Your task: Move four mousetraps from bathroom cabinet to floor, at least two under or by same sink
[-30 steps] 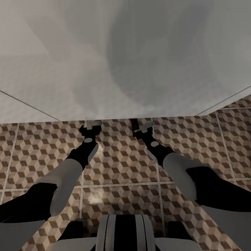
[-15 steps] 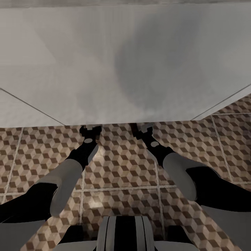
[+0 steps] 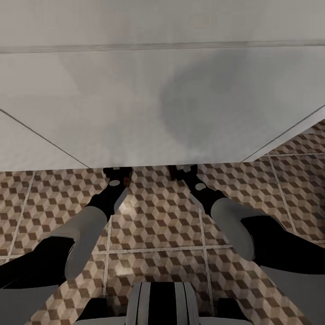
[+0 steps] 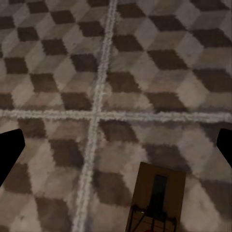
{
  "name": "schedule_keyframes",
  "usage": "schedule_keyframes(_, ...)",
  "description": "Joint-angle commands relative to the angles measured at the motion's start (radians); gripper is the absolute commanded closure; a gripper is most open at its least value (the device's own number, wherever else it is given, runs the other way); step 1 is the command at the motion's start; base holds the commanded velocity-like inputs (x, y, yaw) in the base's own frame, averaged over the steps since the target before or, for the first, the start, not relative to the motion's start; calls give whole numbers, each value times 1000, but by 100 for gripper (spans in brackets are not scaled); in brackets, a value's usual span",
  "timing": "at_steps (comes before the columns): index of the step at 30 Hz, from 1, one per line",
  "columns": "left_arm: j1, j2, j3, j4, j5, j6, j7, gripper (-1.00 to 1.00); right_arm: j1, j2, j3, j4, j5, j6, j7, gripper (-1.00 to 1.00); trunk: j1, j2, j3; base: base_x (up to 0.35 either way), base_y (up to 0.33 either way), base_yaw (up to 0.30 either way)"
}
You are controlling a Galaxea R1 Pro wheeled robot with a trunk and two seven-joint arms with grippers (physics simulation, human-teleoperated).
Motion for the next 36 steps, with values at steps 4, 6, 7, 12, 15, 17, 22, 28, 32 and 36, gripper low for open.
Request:
schedule_keyframes(4, 2, 0, -4, 2, -6, 0, 8, -100, -1, 0, 6, 2, 2, -3, -5, -100, 0, 0, 0, 0, 0, 0)
schedule_keyframes(6, 6, 0, -4, 2, -6, 0, 8, -100, -1, 0, 6, 2, 2, -3, -5, -100, 0, 0, 0, 0, 0, 0)
schedule_keyframes(7, 11, 0, -4, 2, -7, 0, 8, -100, 0, 0, 6, 2, 2, -3, -5, -100, 0, 0, 0, 0, 0, 0)
schedule_keyframes(12, 18, 0, -4, 1, -7, 0, 8, -100, 1, 0, 6, 2, 2, -3, -5, -100, 0, 0, 0, 0, 0, 0)
schedule_keyframes(15, 20, 1, -4, 2, -7, 0, 7, -100, 2, 0, 6, 2, 2, -3, -5, -100, 0, 0, 0, 0, 0, 0)
schedule_keyframes(17, 21, 1, -4, 2, -7, 0, 8, -100, 2, 0, 6, 2, 2, -3, -5, -100, 0, 0, 0, 0, 0, 0)
schedule_keyframes(22, 27, 2, -4, 5, -7, 0, 7, -100, 2, 0, 6, 2, 2, -3, -5, -100, 0, 0, 0, 0, 0, 0)
schedule_keyframes(28, 32, 2, -5, 6, -7, 0, 7, -100, 2, 0, 6, 2, 2, -3, -5, -100, 0, 0, 0, -4, 0, 0)
schedule_keyframes(32, 33, 2, -4, 5, -7, 0, 7, -100, 2, 0, 6, 2, 2, -3, -5, -100, 0, 0, 0, -152, 0, 0)
schedule_keyframes(36, 33, 2, -4, 5, -8, 0, 7, -100, 2, 0, 6, 2, 2, -3, -5, -100, 0, 0, 0, -273, 0, 0)
